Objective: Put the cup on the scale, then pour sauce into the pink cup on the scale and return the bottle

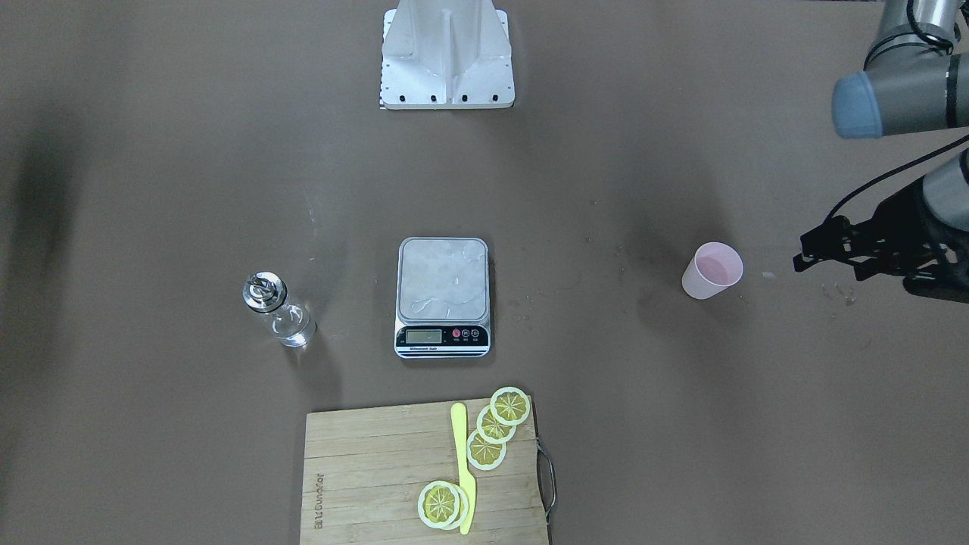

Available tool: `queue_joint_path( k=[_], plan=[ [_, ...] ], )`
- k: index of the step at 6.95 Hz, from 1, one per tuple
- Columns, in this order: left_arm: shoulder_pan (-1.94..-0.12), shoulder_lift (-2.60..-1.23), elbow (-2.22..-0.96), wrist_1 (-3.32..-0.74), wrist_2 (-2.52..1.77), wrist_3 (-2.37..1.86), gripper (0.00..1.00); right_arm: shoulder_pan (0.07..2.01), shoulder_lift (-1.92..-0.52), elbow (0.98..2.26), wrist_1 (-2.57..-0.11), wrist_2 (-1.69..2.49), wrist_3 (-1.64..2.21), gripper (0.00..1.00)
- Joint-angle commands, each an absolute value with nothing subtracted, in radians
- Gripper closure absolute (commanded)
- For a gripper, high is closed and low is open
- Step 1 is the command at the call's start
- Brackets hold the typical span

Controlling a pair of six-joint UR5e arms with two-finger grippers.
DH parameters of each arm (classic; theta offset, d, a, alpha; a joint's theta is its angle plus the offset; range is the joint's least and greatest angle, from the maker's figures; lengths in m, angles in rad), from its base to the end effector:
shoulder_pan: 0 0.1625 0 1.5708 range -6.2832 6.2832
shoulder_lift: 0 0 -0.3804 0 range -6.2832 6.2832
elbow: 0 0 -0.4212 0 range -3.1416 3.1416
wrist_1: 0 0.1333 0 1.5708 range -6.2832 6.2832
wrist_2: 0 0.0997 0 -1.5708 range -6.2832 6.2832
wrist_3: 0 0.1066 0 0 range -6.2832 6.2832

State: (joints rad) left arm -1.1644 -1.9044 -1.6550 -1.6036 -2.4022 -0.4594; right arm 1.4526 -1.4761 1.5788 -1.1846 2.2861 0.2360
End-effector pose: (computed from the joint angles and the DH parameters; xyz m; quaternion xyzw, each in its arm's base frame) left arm 0.1992 -0.6008 0.3723 0.0204 0.4430 0.0666 0.8938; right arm -0.0055 -0.5842 0.5222 0.1633 -0.3743 -0.0311 0.9123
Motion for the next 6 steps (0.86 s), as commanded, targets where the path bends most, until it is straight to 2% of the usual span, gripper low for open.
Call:
queue_joint_path(
  k=[1, 4, 6],
  plan=[
    [-1.093, -1.945, -1.602, -1.626, -2.361, -0.463, 0.03, 1.453, -1.47, 1.58, -1.19, 2.304, 0.236, 0.0],
    [-1.052, -1.944, -1.531, -1.712, -2.342, -0.465, 0.03, 1.45, -1.489, 1.594, -1.193, 2.325, 0.219, 0.0],
    [-1.048, -1.942, -1.532, -1.713, -2.342, -0.466, 0.03, 1.387, -1.558, 1.665, -1.19, 2.376, 0.149, 0.0]
  ],
)
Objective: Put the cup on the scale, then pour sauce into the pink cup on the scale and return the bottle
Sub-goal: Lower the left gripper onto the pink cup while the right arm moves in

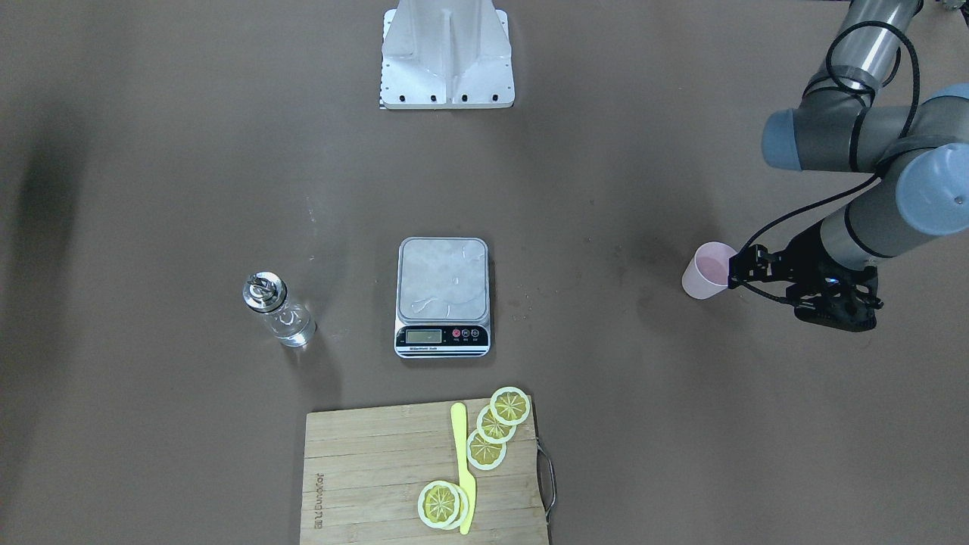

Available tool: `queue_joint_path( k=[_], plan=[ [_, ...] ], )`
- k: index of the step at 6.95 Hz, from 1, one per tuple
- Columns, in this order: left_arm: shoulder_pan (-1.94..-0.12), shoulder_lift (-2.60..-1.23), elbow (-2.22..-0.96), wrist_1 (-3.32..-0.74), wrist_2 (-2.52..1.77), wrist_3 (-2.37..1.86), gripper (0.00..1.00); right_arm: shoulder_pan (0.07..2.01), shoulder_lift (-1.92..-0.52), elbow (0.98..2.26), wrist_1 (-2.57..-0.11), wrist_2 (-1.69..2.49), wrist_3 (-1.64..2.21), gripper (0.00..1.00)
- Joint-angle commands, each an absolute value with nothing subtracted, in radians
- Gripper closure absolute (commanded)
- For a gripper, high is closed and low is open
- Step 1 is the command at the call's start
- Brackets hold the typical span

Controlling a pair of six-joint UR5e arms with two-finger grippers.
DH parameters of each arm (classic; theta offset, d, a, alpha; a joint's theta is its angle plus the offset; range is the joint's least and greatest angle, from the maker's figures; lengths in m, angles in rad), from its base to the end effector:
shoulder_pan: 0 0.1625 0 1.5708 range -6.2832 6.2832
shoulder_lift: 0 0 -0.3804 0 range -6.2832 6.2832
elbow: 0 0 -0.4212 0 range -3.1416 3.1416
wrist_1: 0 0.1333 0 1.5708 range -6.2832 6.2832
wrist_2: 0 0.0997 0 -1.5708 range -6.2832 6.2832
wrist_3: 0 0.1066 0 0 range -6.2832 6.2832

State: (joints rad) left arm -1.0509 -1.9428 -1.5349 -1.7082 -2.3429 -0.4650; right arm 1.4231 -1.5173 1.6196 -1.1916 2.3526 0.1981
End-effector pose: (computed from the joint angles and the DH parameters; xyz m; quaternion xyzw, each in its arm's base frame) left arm 0.2765 -0.6016 0.4005 0.0184 0.4253 0.1130 0.8978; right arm -0.0253 -0.5652 0.5202 0.1535 -0.4024 -0.0682 0.8999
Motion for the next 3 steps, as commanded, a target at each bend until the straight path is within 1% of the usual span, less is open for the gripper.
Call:
queue_joint_path(
  k=[1, 3],
  plan=[
    [-1.046, -1.945, -1.532, -1.713, -2.342, -0.469, 0.03, 1.367, -1.601, 1.71, -1.186, 2.378, 0.084, 0.0],
    [-1.046, -1.945, -1.537, -1.713, -2.342, -0.469, 0.03, 1.338, -1.626, 1.746, -1.184, 2.372, -0.064, 0.0]
  ],
)
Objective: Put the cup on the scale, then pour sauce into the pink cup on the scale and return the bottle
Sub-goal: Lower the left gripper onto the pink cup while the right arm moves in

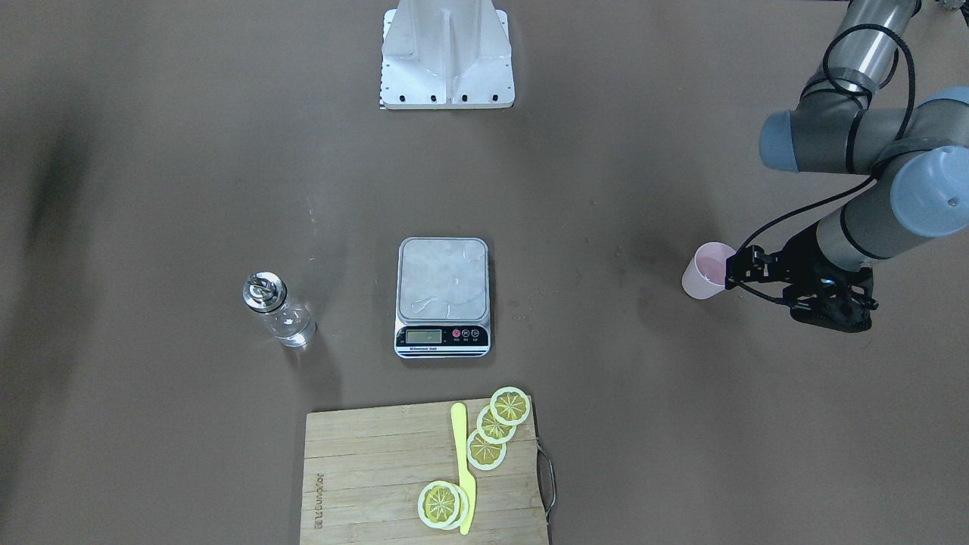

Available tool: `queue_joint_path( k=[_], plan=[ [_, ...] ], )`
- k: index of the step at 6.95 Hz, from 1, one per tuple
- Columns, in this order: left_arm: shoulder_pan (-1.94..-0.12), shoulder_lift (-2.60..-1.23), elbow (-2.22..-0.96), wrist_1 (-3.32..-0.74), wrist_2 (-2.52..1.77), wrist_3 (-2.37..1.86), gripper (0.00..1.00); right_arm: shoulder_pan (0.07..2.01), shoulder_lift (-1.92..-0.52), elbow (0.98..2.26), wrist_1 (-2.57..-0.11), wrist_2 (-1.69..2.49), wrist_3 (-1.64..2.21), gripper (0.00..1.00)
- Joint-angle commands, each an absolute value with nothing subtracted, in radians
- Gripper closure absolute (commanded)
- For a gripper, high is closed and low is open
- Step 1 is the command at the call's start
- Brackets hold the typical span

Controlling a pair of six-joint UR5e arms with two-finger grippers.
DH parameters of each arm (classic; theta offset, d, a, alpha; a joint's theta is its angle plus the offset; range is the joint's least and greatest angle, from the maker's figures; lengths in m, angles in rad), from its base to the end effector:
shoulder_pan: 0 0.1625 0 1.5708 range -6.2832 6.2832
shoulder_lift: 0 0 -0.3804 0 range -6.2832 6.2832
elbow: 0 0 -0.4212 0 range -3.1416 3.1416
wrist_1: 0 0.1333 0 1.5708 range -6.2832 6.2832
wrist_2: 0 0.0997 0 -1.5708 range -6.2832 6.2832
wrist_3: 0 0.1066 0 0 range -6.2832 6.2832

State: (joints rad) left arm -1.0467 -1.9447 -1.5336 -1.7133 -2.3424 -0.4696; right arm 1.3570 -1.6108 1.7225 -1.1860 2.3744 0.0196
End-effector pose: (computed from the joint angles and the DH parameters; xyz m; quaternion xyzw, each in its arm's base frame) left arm 0.2793 -0.6011 0.3993 0.0190 0.4262 0.1138 0.8973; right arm -0.0564 -0.5263 0.5132 0.1805 -0.4028 -0.1821 0.8786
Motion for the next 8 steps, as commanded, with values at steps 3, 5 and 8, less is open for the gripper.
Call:
queue_joint_path(
  k=[3, 5, 8],
  plan=[
    [-1.029, -1.936, -1.545, -1.73, -2.341, -0.468, 0.03, 1.27, -1.626, 1.776, -1.07, 2.375, -0.092, 0.0],
    [-1.022, -1.889, -1.546, -1.794, -2.341, -0.468, 0.03, 1.22, -1.626, 1.773, -1.025, 2.373, -0.083, 0.0],
    [-1.02, -1.844, -1.548, -1.856, -2.338, -0.472, 0.03, 1.189, -1.605, 1.775, -1.011, 2.372, -0.081, 0.0]
  ],
)
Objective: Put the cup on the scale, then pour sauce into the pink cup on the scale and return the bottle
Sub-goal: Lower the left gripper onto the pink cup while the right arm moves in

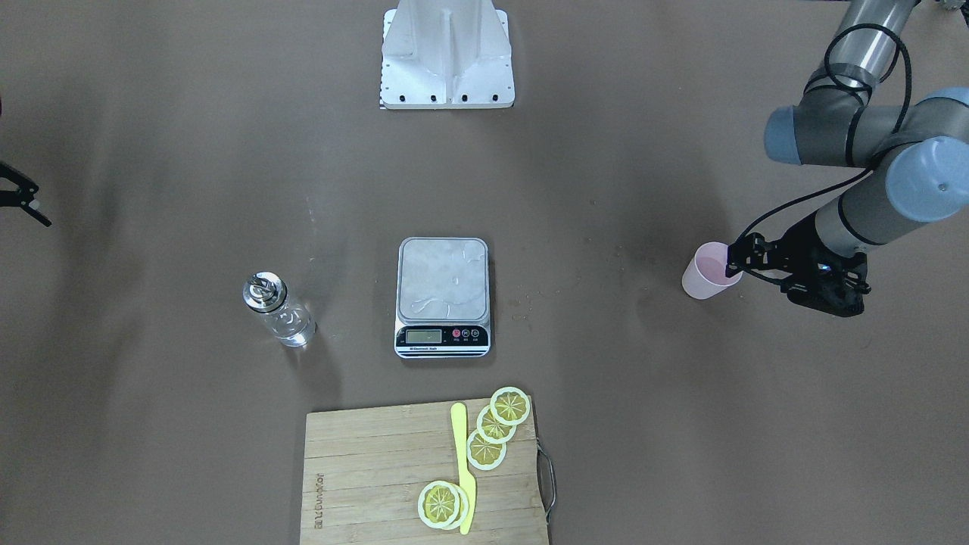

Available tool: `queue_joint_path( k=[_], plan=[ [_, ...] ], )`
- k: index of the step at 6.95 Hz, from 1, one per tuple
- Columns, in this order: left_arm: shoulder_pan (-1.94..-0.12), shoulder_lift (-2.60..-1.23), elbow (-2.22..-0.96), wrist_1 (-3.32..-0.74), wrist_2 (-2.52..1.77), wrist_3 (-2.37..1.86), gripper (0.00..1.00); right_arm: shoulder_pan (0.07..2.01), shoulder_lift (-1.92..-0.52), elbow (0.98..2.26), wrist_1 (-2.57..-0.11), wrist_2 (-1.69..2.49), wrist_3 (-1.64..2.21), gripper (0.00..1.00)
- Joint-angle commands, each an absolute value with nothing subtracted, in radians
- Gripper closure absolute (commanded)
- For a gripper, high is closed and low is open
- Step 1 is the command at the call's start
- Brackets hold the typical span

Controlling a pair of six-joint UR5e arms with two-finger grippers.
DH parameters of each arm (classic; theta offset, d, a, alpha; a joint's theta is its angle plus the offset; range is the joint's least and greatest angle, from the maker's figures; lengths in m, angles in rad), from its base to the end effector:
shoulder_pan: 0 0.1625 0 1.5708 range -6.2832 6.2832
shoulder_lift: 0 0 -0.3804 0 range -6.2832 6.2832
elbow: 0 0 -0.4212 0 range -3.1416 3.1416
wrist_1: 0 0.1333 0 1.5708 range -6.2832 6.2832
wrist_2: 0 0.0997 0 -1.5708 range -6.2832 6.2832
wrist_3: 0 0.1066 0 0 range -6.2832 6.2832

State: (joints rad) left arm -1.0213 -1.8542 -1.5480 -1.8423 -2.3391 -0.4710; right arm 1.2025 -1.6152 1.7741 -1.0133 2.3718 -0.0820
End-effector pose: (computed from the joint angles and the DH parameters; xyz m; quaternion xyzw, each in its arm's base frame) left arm 0.2828 -0.5751 0.4347 0.0361 0.4346 0.1336 0.8899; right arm -0.1353 -0.5083 0.4664 0.2674 -0.4075 -0.3258 0.8101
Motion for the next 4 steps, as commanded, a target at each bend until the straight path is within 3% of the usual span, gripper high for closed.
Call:
queue_joint_path(
  k=[1, 4],
  plan=[
    [-1.013, -1.844, -1.548, -1.858, -2.332, -0.474, 0.03, 1.174, -1.583, 1.772, -1.011, 2.368, -0.081, 0.0],
    [-1.005, -1.845, -1.549, -1.862, -2.326, -0.492, 0.07, 1.148, -1.534, 1.767, -1.011, 2.367, -0.055, 0.0]
  ],
)
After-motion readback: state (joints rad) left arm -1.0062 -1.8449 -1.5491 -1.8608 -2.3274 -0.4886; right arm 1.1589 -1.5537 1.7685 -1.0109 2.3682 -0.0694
